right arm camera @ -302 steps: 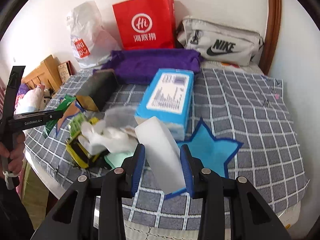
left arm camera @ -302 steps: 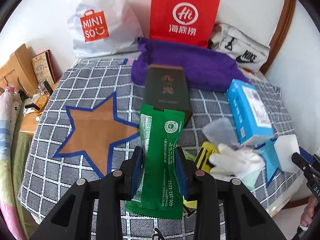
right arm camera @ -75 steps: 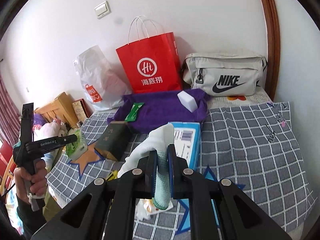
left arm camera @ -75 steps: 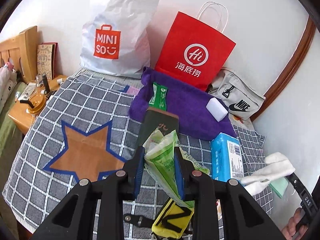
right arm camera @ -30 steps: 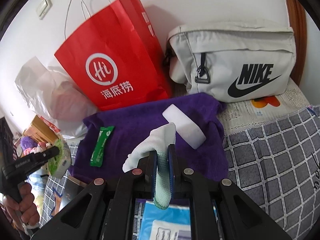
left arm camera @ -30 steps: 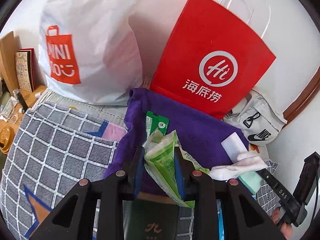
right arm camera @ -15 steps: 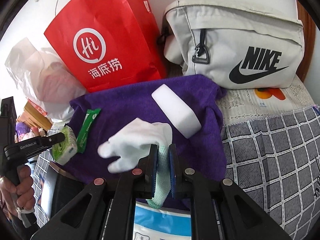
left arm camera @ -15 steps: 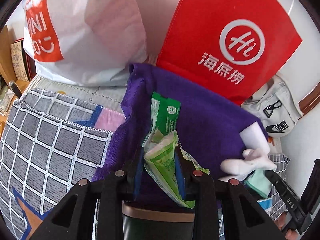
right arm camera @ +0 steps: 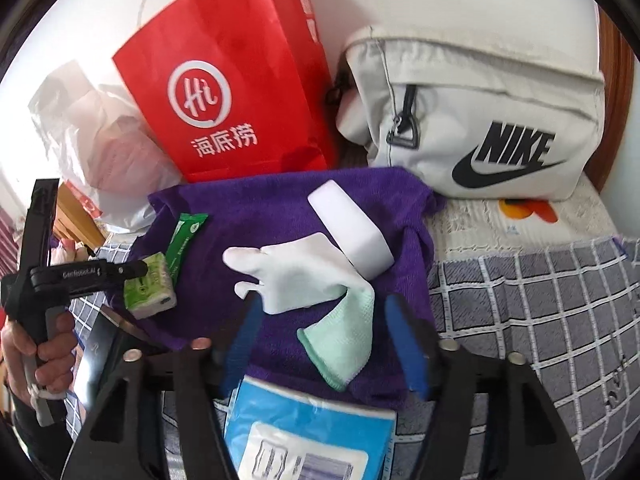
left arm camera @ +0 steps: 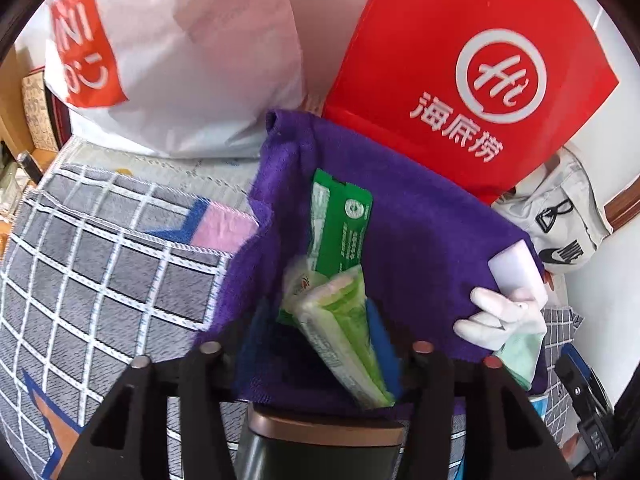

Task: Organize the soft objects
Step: 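Open the left tool on the towel while the right tool releases the glove and cloth, then withdraw both tools and move the right tool toward the orange-print packet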

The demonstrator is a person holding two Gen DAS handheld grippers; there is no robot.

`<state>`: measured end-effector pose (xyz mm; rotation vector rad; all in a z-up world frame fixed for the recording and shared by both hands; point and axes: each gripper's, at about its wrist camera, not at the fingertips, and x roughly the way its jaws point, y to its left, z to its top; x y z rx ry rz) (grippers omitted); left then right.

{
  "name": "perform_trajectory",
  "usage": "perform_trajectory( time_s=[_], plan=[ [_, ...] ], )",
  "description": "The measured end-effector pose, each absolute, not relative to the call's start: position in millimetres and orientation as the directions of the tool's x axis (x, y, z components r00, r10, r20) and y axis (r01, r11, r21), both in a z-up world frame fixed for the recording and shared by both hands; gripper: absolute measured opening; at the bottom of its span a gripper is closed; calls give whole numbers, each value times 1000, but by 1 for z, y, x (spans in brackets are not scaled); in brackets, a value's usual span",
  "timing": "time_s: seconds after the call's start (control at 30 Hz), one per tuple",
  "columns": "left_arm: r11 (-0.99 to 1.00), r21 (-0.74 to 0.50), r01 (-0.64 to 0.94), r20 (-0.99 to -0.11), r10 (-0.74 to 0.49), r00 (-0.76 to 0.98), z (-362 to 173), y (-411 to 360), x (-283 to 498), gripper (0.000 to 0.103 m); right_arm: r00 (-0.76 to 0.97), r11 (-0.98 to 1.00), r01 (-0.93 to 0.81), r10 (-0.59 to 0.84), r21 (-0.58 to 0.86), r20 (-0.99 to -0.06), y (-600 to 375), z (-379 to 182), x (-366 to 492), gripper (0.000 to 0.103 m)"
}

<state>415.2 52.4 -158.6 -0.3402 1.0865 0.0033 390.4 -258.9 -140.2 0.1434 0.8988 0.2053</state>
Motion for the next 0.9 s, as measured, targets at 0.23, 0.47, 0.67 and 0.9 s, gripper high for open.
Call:
perform_trajectory(
  time_s=[0.23,0.47,0.67,0.9],
  plan=[
    [947,-260,-188,-858,-137,495,-134,59,393,51,627,971,-116,236,210,-743,-261,-118,361,68],
    [948,-260,-185,-850,-134,509,-120,67,350,51,643,965,-134,256,223,-721,-258,-101,316,68],
    [948,-257,-185,-849,-130,511,-117,71,308,51,629,957,-151,287,248,-722,-254,-101,264,68],
    [944,-274,-184,-841,-142,523,-121,77,255,51,584,945,-191,327,266,-743,-251,-117,200,68]
  ],
)
